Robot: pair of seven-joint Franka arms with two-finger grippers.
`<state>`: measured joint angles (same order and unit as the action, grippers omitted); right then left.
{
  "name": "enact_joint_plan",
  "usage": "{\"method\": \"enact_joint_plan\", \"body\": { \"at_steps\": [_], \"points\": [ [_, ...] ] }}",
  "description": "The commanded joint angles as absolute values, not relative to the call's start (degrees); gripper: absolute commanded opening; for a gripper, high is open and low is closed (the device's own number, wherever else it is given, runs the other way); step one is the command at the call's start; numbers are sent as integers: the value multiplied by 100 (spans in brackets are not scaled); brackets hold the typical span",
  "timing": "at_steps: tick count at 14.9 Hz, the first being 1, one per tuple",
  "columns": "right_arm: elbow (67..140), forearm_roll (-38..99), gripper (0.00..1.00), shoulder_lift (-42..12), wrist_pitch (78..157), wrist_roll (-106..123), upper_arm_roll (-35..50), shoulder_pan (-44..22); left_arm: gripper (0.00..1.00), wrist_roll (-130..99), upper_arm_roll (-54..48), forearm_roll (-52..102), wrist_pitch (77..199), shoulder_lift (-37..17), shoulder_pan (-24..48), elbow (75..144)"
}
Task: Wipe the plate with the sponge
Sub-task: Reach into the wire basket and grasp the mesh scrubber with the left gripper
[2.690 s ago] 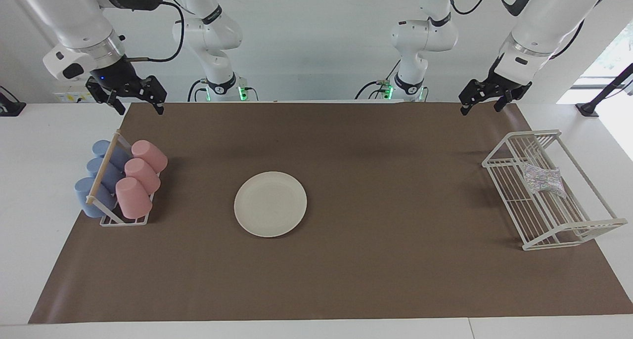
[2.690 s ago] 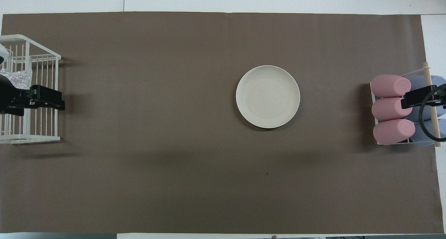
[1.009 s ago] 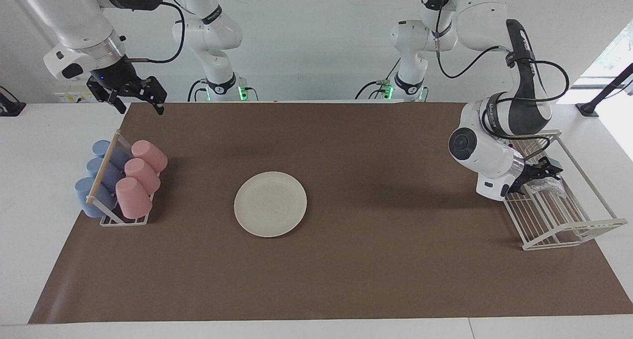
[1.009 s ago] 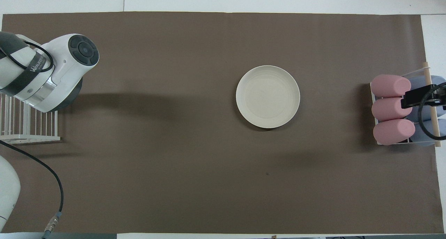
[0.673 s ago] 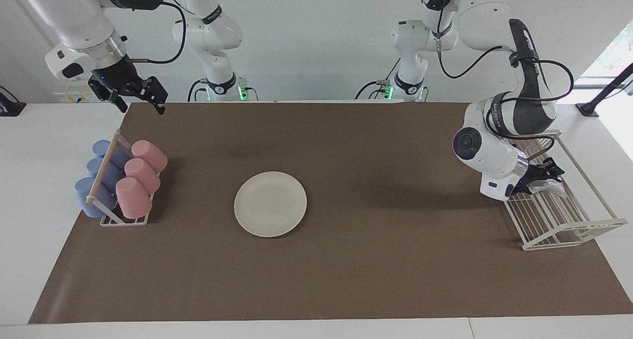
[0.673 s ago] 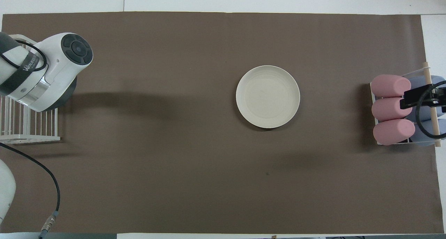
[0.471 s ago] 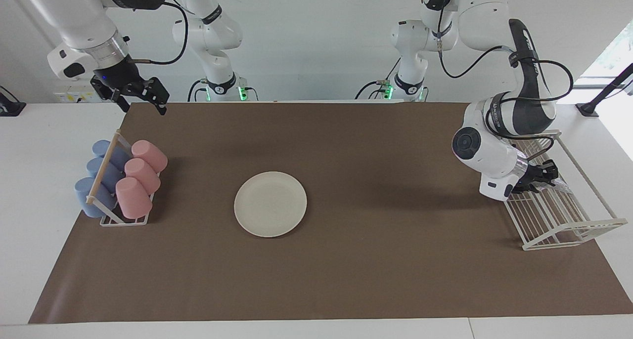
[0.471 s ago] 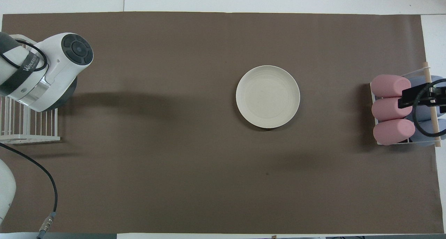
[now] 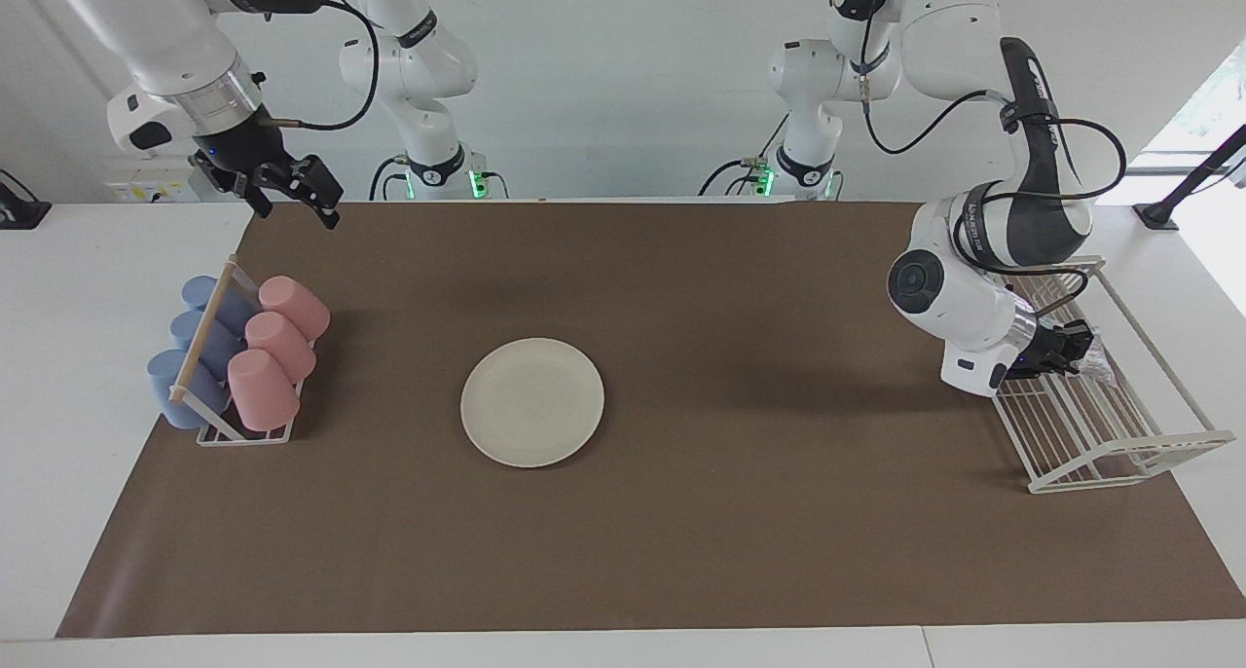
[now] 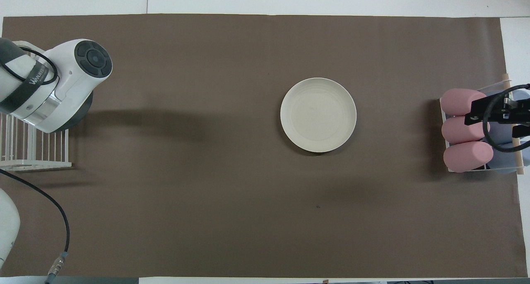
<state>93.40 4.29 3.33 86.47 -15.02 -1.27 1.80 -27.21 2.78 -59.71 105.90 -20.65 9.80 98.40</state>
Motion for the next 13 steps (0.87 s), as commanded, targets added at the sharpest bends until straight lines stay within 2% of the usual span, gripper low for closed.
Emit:
{"method": "enact_joint_plan", "body": {
  "at_steps": [1, 4, 7, 9, 11, 13],
  "points": [
    [9395, 790, 100, 431, 8587, -2282, -123, 167, 0, -2707, 290, -5968, 10556, -2118, 1011, 9669],
    [9387, 1107, 100, 431, 8604, -3293, 44, 176, 0, -2384, 229, -5242, 9944, -2057, 1063, 9064],
    [9396, 1397, 100, 448, 8570, -4006, 44, 184, 0, -1513, 45, -3829, 8767, -2048, 1151, 7914],
    [9387, 1485, 100, 448, 8360, -4497, 44, 185, 0, -1503, -9, -2914, 8194, -2048, 1151, 7394],
    [9387, 1748, 100, 466, 8113, -5016, 44, 185, 0, -1529, 35, -1887, 7868, -1935, 1151, 7243],
    [9413, 1775, 100, 571, 8077, -5325, 53, 167, 0, -1573, 88, -560, 7761, -1496, 1055, 7224]
  ]
}}
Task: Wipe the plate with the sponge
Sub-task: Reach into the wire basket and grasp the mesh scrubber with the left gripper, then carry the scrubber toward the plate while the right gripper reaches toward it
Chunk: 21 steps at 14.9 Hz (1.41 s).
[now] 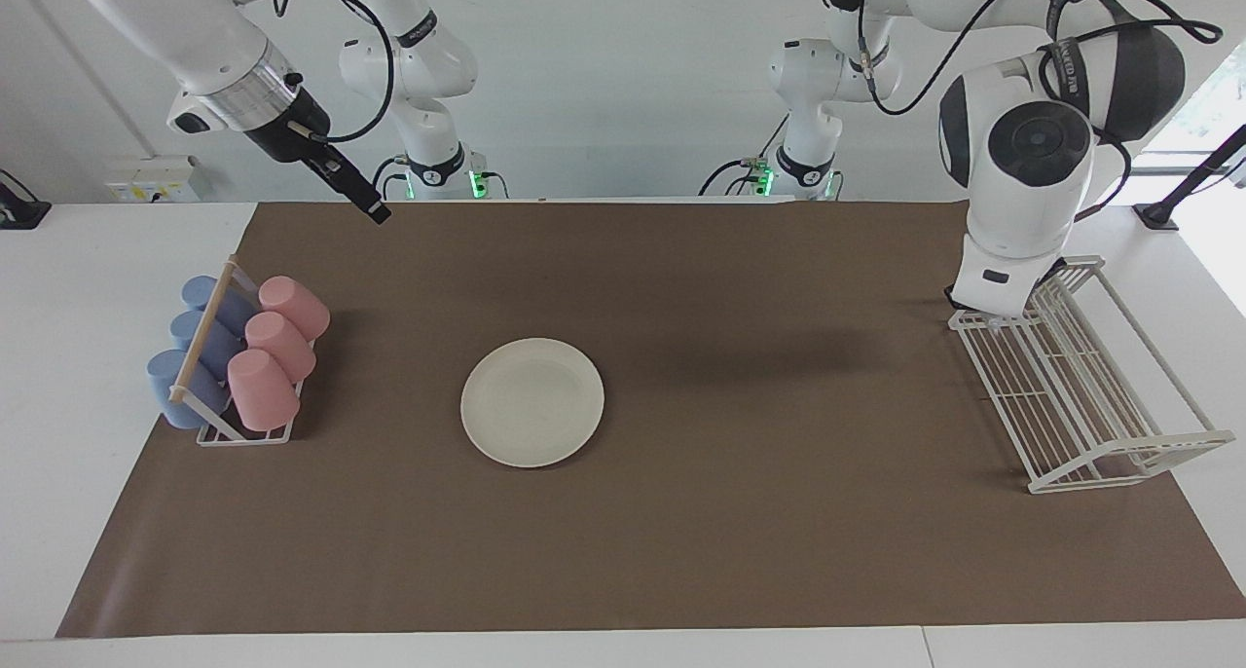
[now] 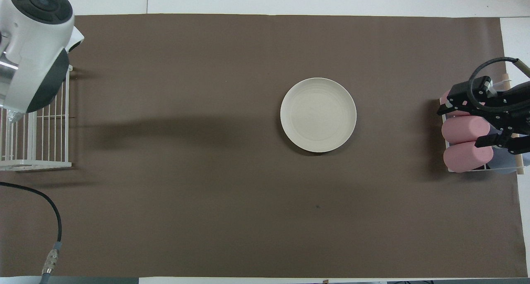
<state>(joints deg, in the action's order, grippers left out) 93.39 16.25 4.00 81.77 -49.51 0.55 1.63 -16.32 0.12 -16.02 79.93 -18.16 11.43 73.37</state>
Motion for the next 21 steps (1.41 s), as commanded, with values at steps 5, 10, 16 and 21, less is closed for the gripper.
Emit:
{"method": "enact_joint_plan", "body": {
  "at_steps": [5, 10, 16, 21],
  "points": [
    [9501, 1574, 100, 598, 8077, -4869, 123, 106, 0, -2232, 158, 2473, 7918, -1091, 414, 7626],
    [9677, 1914, 100, 677, 8507, -6219, 150, 105, 0, -2040, 70, 4716, 9797, 174, 360, 10314],
    [10063, 2839, 100, 870, 9156, -8311, 281, -385, 0, -995, 79, 6396, 11073, 1054, 1343, 12065],
    [10502, 2865, 100, 1002, 10387, -9612, 290, -1500, 0, 60, 70, 7479, 11443, 1143, 1897, 12647]
  ]
}}
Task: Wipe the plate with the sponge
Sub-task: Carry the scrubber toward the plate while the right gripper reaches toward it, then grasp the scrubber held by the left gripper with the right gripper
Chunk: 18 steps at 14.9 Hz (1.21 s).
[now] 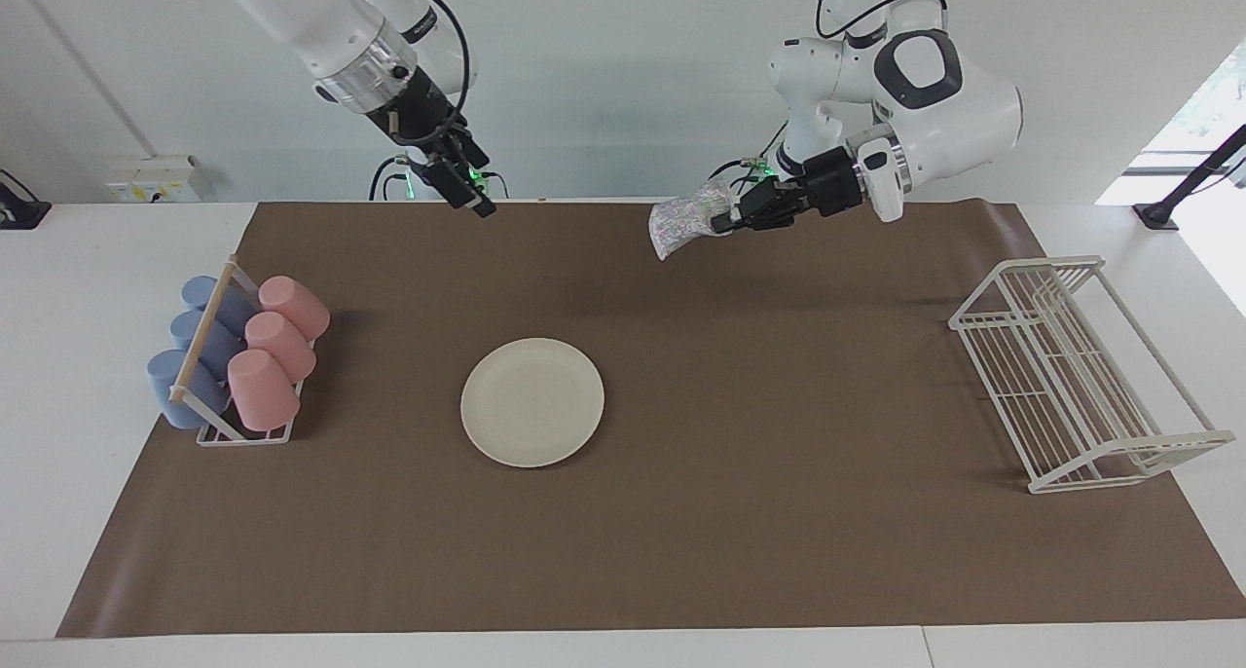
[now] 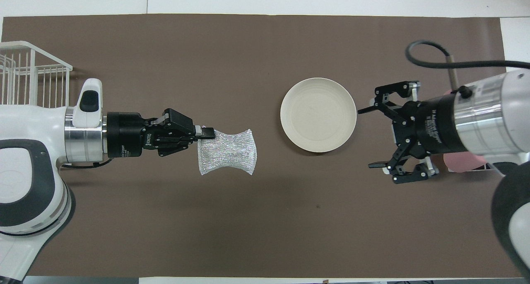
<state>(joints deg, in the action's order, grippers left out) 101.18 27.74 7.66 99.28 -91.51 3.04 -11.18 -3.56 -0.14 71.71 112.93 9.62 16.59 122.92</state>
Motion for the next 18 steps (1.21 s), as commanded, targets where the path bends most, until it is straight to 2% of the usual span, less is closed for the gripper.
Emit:
{"method": "enact_joint_plan", "body": {
  "at_steps": [1, 4, 8, 13, 18],
  "points": [
    [10564, 2839, 100, 1002, 10528, -9676, 290, -1660, 0, 175, 79, 7497, 11452, 1151, 2081, 12752],
    [10670, 2777, 100, 985, 11002, -9904, 299, -2012, 0, 1105, 79, 8137, 11417, 1186, 2127, 13139],
    [11064, 2777, 100, 967, 11863, -10651, 299, -2574, 0, 1300, 79, 8490, 11294, 1204, 2127, 13175],
    [11575, 2777, 100, 1072, 12023, -10898, 299, -3076, 0, 1468, 79, 8508, 11276, 1204, 2118, 13192],
    [11680, 2777, 100, 1055, 12138, -10951, 343, -3137, 0, 1485, 105, 8508, 11110, 1239, 2109, 13227]
  ]
}}
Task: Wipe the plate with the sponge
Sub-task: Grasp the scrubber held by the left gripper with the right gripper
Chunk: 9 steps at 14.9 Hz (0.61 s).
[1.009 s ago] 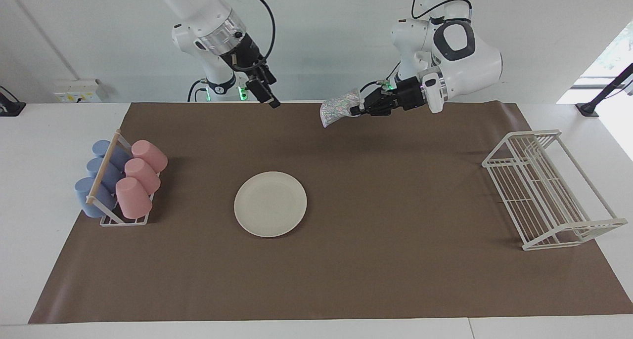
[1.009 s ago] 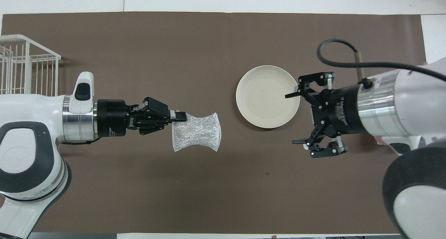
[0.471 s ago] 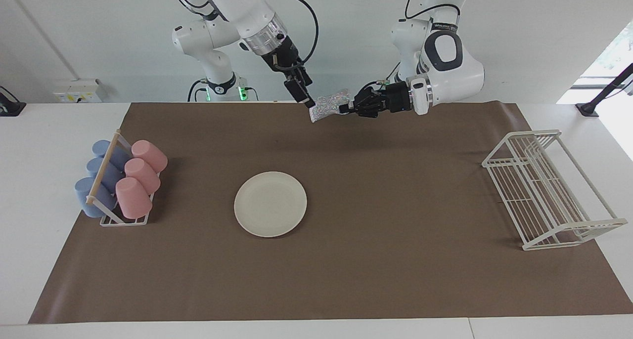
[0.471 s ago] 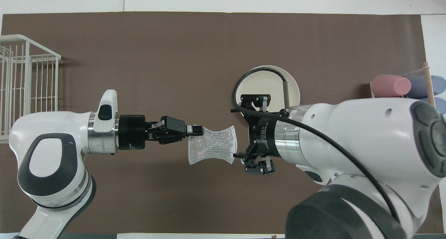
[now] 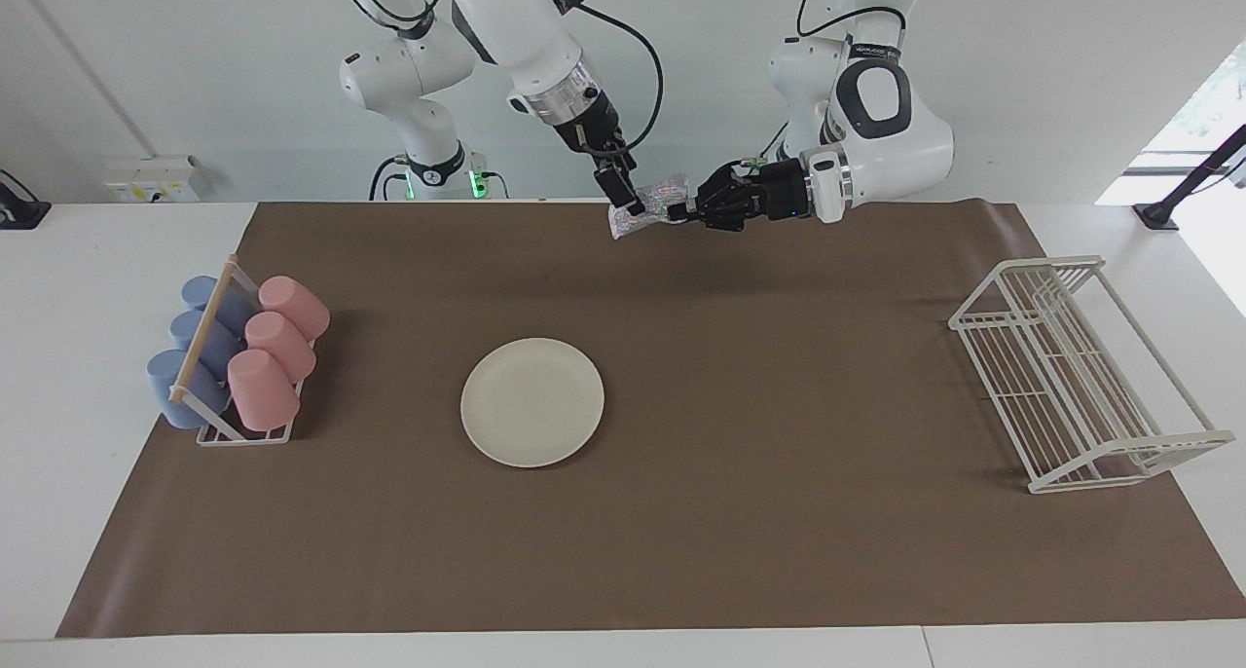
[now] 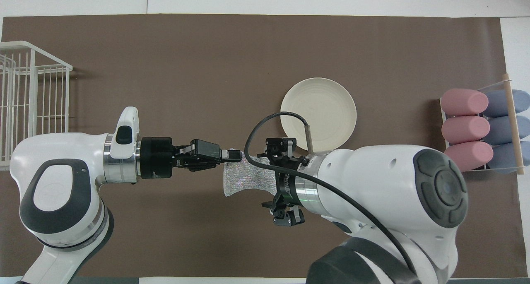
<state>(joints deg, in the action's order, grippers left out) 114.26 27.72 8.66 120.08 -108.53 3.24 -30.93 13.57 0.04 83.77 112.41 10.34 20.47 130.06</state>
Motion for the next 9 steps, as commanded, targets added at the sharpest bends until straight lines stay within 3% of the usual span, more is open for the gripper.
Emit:
{"method": "enact_joint_plan", "body": {
  "at_steps": [1, 4, 5, 9],
  "points": [
    [11707, 2777, 100, 1037, 12155, -10951, 343, -3251, 0, 1485, 105, 8508, 11109, 1239, 2109, 13236],
    [11725, 2777, 95, 1020, 12242, -10942, 343, -3261, 0, 1485, 105, 8508, 11110, 1239, 2092, 13228],
    [11725, 2777, 80, 1020, 12304, -10934, 343, -3261, 0, 1485, 105, 8499, 11083, 1239, 2074, 13228],
    [11716, 2777, 0, 1002, 12305, -10863, 343, -3252, 0, 1485, 114, 8490, 11030, 1239, 2065, 13236]
  ]
}}
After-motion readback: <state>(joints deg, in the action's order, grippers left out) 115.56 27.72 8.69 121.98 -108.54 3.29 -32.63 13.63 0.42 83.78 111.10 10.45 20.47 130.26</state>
